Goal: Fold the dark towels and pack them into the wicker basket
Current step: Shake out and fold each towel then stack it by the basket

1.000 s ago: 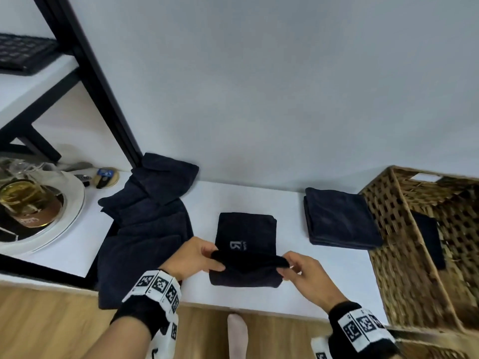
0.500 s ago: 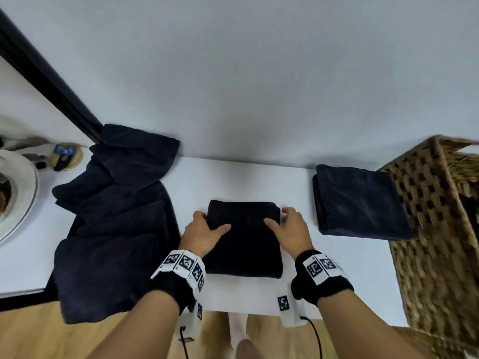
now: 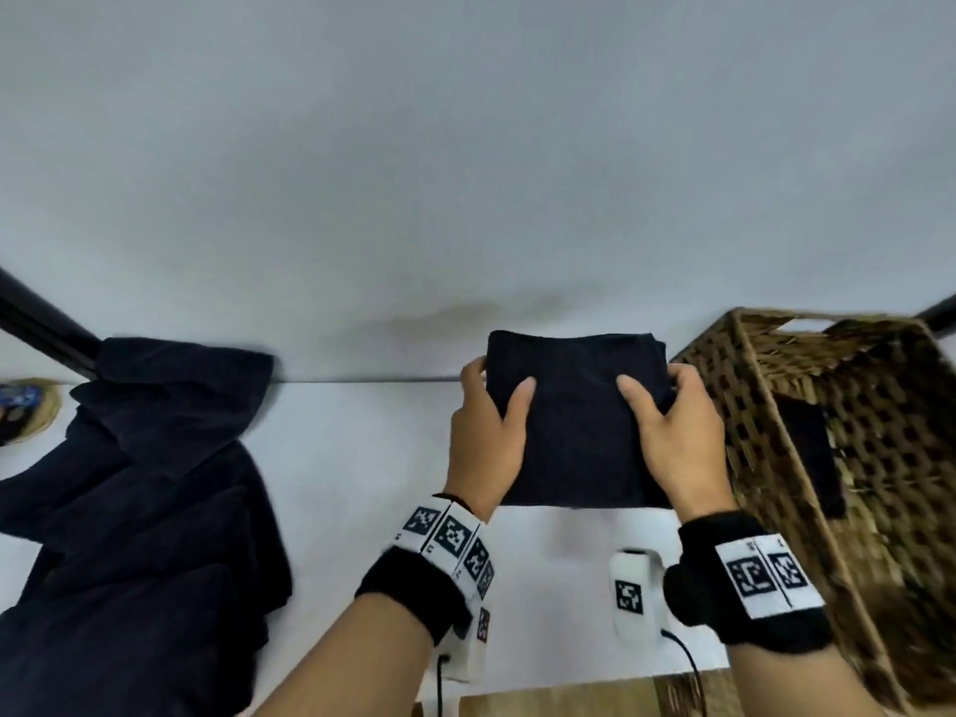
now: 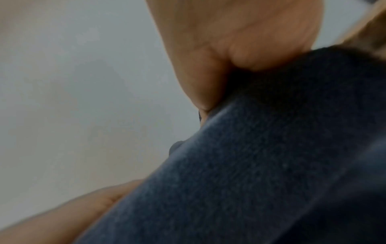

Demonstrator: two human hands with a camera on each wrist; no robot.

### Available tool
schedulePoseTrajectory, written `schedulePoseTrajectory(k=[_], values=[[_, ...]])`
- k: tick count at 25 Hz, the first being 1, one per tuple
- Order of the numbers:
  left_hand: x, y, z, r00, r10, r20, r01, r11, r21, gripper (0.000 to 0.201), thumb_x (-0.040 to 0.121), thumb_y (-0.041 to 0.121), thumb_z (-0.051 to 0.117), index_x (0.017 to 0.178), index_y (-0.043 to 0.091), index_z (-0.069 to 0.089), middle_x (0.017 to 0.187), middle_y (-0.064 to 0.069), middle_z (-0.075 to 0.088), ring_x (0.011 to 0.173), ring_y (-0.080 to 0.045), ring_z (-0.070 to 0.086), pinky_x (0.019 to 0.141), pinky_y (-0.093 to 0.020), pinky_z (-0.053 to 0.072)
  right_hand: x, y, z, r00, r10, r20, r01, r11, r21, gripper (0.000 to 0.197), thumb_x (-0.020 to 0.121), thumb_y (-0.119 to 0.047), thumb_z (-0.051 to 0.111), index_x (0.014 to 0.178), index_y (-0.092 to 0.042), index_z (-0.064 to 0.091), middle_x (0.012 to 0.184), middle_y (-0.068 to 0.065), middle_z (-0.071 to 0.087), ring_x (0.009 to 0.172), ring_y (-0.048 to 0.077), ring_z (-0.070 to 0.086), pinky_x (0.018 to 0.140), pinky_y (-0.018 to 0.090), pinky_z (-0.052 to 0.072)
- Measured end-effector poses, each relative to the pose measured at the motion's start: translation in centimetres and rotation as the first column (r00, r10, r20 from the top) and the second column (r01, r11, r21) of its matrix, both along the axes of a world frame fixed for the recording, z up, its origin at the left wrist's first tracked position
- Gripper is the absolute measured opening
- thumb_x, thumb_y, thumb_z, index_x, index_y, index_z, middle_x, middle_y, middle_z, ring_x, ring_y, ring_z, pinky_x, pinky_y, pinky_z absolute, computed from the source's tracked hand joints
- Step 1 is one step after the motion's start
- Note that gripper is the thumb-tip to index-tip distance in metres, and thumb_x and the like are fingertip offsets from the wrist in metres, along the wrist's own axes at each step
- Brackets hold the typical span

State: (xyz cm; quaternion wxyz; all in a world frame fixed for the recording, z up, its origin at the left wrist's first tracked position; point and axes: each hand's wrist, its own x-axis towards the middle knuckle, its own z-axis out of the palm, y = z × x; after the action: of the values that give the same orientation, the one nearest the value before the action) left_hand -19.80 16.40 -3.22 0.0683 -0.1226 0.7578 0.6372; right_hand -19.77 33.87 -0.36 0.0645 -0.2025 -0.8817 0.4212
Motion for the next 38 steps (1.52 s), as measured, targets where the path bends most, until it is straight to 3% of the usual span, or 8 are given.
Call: schedulePoseTrajectory(k=[4,7,9,12,16,23,30,38], values=[[-3.2,6.7,-0.9,0.932,-0.361,0.006,0.344,0.883,-0.320,0.069,0.094,0.044,0.052,0.150,0.025,0.015,0.148,-0.008,0.034,0.128,-0.028,0.044,0.101,-0.042,0.043,-3.3,7.3,-1.3,0.998,-0.023,0.058,0.005,0.955,0.295,0.053,0.089,-0.035,0.064,0.133,-0.010,0.046,0.131,0.013,0.056,0.122,0.030,0.051,0.100,0.038,0.040],[-2.5,8.1,-4.2,0.715,-0.657,0.240,0.567,0.344,-0.749,0.069,0.098,0.054,0.031,0.154,0.023,0.006,0.162,-0.005,-0.003,0.145,-0.034,0.014,0.107,-0.055,0.029,-2.7,7.5,-6.1,0.927,0.309,0.212,-0.375,0.787,0.490,0.055,0.095,-0.042,0.048,0.143,-0.014,0.042,0.148,0.011,0.041,0.136,0.028,0.040,0.111,0.042,0.035],[-2.0,8.1,-5.8,0.666,-0.667,0.334,0.610,0.230,-0.758,0.067,0.099,0.055,0.022,0.154,0.023,0.001,0.162,-0.002,-0.010,0.147,-0.034,0.007,0.108,-0.056,0.025,-1.8,7.0,-9.2,0.836,0.395,0.382,-0.546,0.673,0.499,0.061,0.096,-0.053,0.027,0.147,-0.021,0.036,0.155,0.007,0.034,0.143,0.023,0.032,0.117,0.040,0.026],[-2.3,7.4,-5.8,0.665,-0.682,0.305,0.639,0.307,-0.705,0.065,0.100,0.053,0.024,0.154,0.022,0.005,0.163,-0.002,-0.005,0.147,-0.032,0.011,0.108,-0.054,0.028,-2.0,6.5,-9.5,0.860,0.347,0.374,-0.502,0.711,0.492,0.048,0.101,-0.038,0.036,0.146,-0.022,0.039,0.155,0.006,0.034,0.144,0.021,0.029,0.118,0.041,0.019],[-1.4,1.8,-3.7,0.813,-0.575,0.090,0.495,0.602,-0.626,0.048,0.101,0.040,0.036,0.145,0.021,0.036,0.148,-0.005,0.040,0.128,-0.029,0.044,0.102,-0.042,0.037,-1.7,0.0,-6.3,0.941,0.339,0.002,-0.310,0.857,0.411,0.032,0.093,-0.014,0.054,0.124,-0.015,0.061,0.132,0.005,0.058,0.120,0.024,0.054,0.104,0.043,0.039],[7.0,-17.8,-0.8,0.901,0.024,0.434,0.405,0.314,-0.859,0.045,0.092,0.042,0.054,0.127,0.017,0.043,0.124,-0.006,0.048,0.110,-0.027,0.054,0.083,-0.037,0.045,5.3,-21.7,-9.1,0.603,0.794,0.082,-0.774,0.606,-0.184,0.023,0.093,-0.012,0.053,0.110,-0.016,0.067,0.102,-0.001,0.071,0.088,0.017,0.065,0.085,0.031,0.051],[14.1,-25.3,-1.2,0.837,0.089,0.540,0.438,0.482,-0.759,0.036,0.087,0.021,0.061,0.119,0.011,0.047,0.122,-0.010,0.046,0.110,-0.034,0.055,0.084,-0.042,0.048,10.6,-30.8,-9.9,0.348,0.890,0.296,-0.809,0.445,-0.385,0.028,0.079,-0.019,0.068,0.103,-0.020,0.055,0.085,-0.002,0.061,0.082,0.018,0.061,0.076,0.028,0.049],[14.8,-29.1,10.9,0.983,0.184,-0.023,-0.143,0.674,-0.725,0.016,0.079,0.020,0.056,0.082,0.031,0.067,0.090,0.005,0.067,0.094,-0.020,0.060,0.080,-0.035,0.050,11.4,-28.1,0.5,0.473,0.870,0.137,-0.828,0.492,-0.267,0.013,0.088,-0.023,0.059,0.075,-0.020,0.058,0.067,-0.005,0.062,0.059,0.005,0.056,0.059,0.026,0.045]])
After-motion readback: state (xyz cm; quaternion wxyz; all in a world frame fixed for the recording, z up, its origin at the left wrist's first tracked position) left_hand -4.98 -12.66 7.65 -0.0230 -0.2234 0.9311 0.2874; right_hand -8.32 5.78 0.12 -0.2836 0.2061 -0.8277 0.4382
